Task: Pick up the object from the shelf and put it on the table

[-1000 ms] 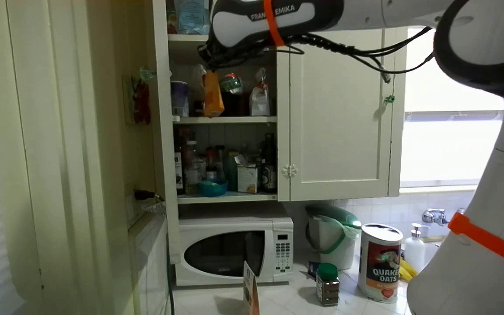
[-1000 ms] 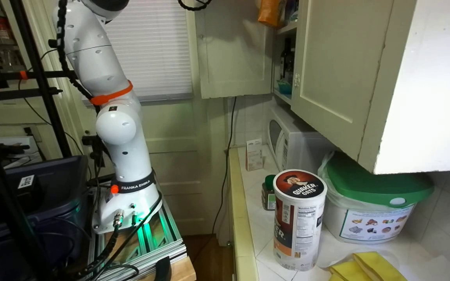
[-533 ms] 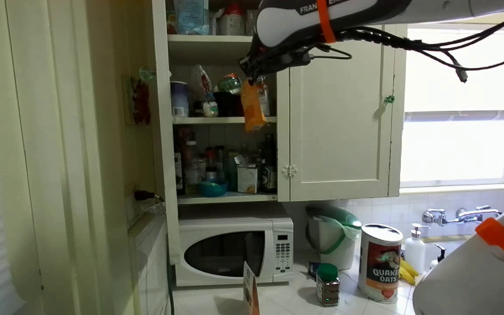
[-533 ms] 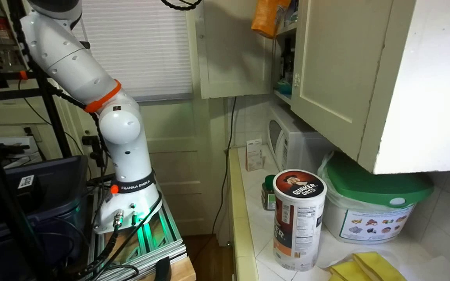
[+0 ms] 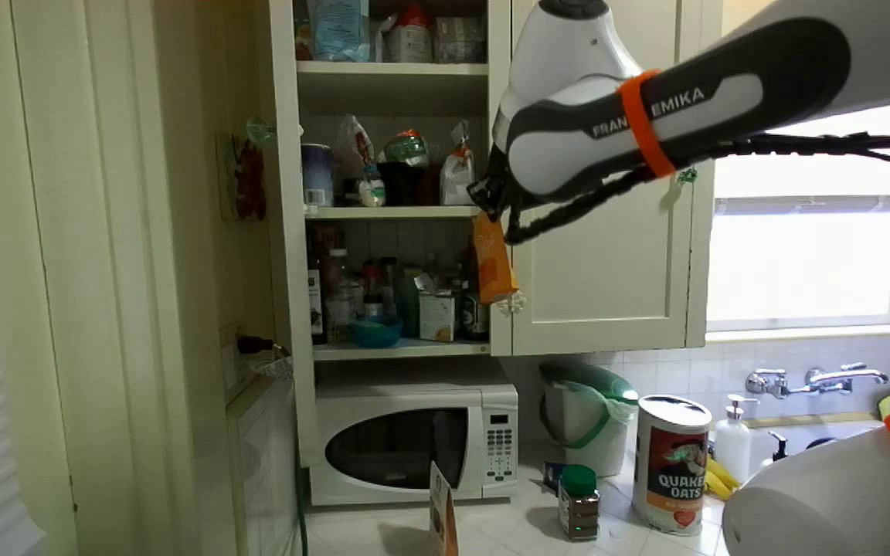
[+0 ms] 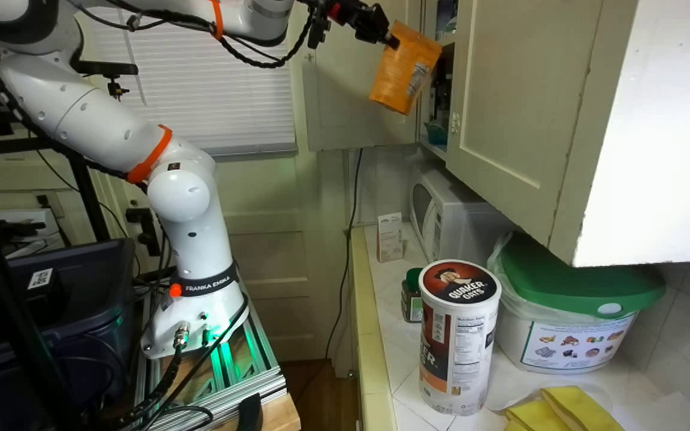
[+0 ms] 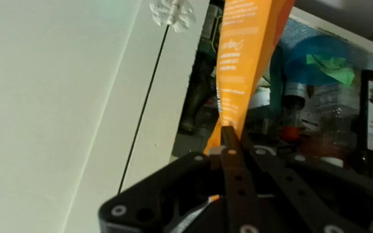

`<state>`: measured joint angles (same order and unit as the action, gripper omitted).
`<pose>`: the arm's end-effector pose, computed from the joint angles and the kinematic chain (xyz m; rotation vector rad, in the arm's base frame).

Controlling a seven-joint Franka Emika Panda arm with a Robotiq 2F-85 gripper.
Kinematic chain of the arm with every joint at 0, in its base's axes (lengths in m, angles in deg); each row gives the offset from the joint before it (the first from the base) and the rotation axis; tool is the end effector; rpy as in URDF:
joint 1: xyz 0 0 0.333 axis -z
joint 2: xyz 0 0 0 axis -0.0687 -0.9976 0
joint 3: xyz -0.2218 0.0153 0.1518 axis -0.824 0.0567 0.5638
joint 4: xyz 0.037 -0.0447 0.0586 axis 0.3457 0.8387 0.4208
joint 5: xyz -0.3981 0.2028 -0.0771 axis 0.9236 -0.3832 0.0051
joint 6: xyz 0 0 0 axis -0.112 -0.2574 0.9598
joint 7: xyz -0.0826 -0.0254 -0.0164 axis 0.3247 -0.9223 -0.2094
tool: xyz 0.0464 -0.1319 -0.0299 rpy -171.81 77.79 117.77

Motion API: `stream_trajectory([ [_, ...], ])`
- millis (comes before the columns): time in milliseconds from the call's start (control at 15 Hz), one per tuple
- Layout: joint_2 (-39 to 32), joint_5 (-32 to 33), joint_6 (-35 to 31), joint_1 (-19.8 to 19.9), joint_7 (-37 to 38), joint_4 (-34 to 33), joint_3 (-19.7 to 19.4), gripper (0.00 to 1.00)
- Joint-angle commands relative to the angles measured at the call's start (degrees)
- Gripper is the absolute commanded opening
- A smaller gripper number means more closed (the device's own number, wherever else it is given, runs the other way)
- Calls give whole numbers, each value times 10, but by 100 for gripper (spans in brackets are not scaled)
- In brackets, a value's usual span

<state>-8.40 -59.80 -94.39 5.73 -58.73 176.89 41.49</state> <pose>0.4761 0.0177 0.6301 2.4932 -0.1187 1.2926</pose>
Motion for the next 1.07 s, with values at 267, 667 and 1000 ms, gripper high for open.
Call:
stream_trajectory([
  [267,20,0,-37,38,10,46,22,2],
  [667,23,15,-107,46,7,81,13,0],
  [1000,-6,43,-287,87,20,199,-6,0],
])
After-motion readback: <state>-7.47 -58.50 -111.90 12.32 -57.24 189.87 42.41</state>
